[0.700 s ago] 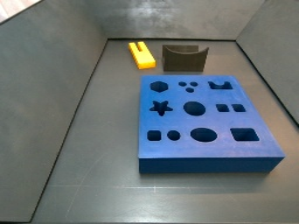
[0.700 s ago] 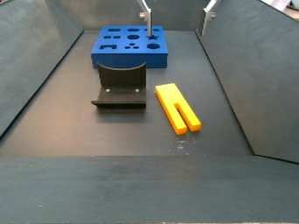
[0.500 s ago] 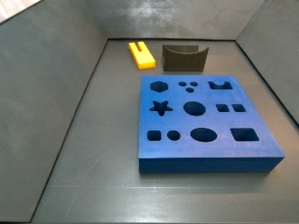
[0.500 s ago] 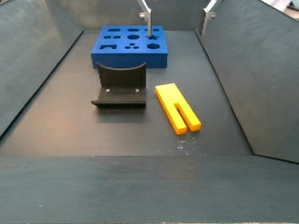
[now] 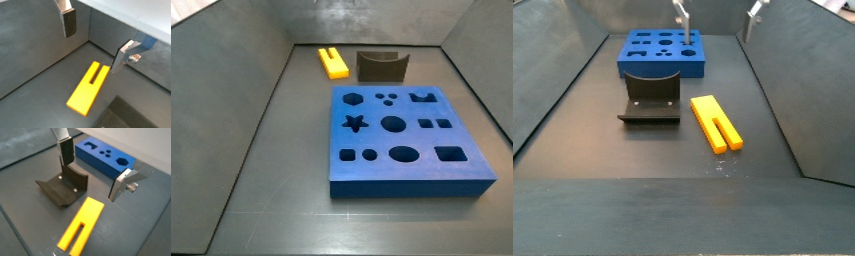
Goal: Pick up the double-square object. Move up. Place the double-square object on the fixture. Regrasp the double-square object. Move to above the board. Insert the double-square object.
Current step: Pick up the double-square object.
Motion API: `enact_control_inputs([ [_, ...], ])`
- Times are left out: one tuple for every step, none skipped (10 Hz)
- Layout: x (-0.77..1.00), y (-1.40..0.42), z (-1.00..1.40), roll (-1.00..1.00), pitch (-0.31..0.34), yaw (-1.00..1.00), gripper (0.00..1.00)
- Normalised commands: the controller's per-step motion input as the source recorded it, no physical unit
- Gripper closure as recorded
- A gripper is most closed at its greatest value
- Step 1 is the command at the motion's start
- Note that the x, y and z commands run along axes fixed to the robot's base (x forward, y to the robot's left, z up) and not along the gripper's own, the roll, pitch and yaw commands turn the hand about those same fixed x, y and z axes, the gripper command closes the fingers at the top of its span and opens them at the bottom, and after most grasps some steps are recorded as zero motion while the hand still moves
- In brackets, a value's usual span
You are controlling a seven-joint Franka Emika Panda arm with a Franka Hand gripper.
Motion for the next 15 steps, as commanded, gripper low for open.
enact_control_inputs([
  [-0.17, -0.23, -0.75, 0.13, -0.044, 0.1, 0.0],
  [-0.07, -0.23, -0.76, 0.11, -0.037, 0.15, 0.0],
  [0.0, -0.14, -0.86, 0.21, 0.0, 0.24, 0.0],
  [0.25, -0.05, -0.75, 0.24, 0.0, 0.26, 0.0],
  [0.33, -0.08, -0.78, 0.22, 0.011, 0.25, 0.0],
  [0.34, -0.11, -0.83, 0.18, 0.014, 0.25, 0.0],
  [0.3, -0.11, -0.87, 0.17, 0.014, 0.21, 0.0],
  [0.16, -0.14, -0.85, 0.19, 0.016, 0.19, 0.0],
  [0.01, -0.18, -0.87, 0.2, 0.0, 0.16, 0.0],
  [0.0, -0.21, -0.86, 0.21, 0.0, 0.18, 0.0],
  [-0.02, -0.21, -0.89, 0.2, 0.0, 0.2, 0.0],
  [-0.1, -0.15, -0.9, 0.21, 0.0, 0.23, 0.0],
  [-0.06, -0.02, -0.95, 0.17, -0.004, 0.28, 0.0],
  [-0.16, 0.0, -0.91, 0.13, -0.034, 0.31, 0.0],
  [-0.2, 0.02, -0.94, 0.15, -0.031, 0.31, 0.0],
])
